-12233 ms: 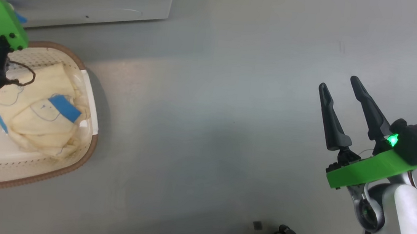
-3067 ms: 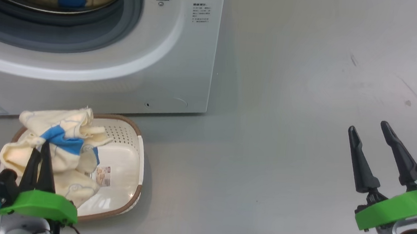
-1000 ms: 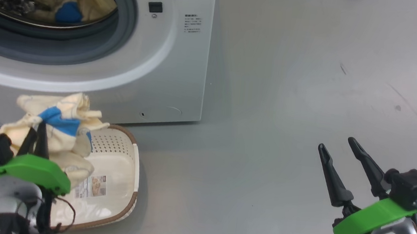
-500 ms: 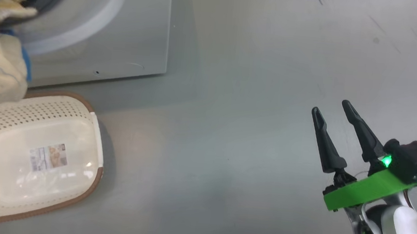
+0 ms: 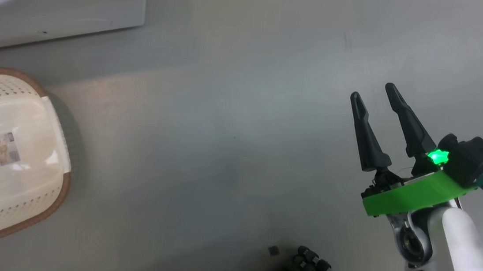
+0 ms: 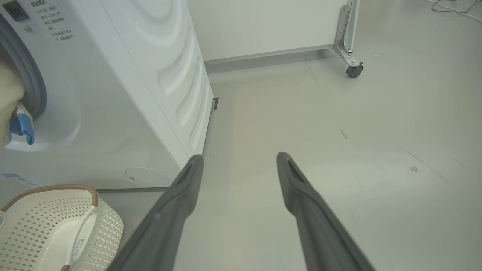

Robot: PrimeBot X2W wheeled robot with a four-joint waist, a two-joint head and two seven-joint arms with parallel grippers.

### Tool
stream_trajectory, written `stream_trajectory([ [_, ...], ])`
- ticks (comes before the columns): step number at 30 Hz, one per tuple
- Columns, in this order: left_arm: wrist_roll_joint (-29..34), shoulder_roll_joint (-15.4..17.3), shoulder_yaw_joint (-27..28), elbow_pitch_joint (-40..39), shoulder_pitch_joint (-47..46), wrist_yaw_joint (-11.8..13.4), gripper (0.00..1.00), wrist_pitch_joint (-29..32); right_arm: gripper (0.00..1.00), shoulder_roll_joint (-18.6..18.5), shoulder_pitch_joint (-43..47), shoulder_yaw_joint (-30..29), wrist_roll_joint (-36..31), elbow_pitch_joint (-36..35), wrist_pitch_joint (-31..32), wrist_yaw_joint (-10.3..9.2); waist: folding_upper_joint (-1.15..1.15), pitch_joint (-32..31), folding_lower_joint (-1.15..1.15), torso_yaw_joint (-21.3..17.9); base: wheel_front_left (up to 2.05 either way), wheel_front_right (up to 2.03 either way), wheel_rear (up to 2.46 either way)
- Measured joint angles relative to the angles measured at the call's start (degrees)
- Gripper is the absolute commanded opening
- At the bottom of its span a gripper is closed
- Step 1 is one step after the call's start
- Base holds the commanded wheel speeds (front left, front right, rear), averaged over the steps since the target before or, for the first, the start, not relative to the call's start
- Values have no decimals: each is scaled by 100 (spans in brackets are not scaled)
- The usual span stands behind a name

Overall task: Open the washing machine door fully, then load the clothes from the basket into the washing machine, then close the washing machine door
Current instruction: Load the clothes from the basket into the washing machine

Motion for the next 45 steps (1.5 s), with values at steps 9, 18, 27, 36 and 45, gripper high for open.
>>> stream_trajectory([
  [9, 394, 267, 3, 78, -1178, -191, 0, -1159, 100, 16, -170, 118, 121, 292, -172, 0, 0, 495, 0, -331, 0, 0, 0],
  [18, 636, 288, 137, 691, -1647, -21, 49, -2247, 100, 31, -355, 242, 216, 467, -269, 0, 0, 639, -1, -466, 0, 0, 0],
  [27, 544, 208, 20, 1157, -1449, 2, 100, -1859, 100, 37, -356, 193, 200, 499, -275, 0, 0, 594, -1, -314, 0, 0, 0],
  [36, 445, -107, -103, 1236, -591, 3, 100, -2152, 100, 37, -354, 60, 37, 475, -290, 0, 0, 350, -1, -16, 0, 0, 0],
  [45, 245, -521, -105, 1198, 467, 63, 100, -2794, 100, 10, -309, -123, -82, 375, -210, 0, 1, -106, -1, 270, 0, 0, 0],
])
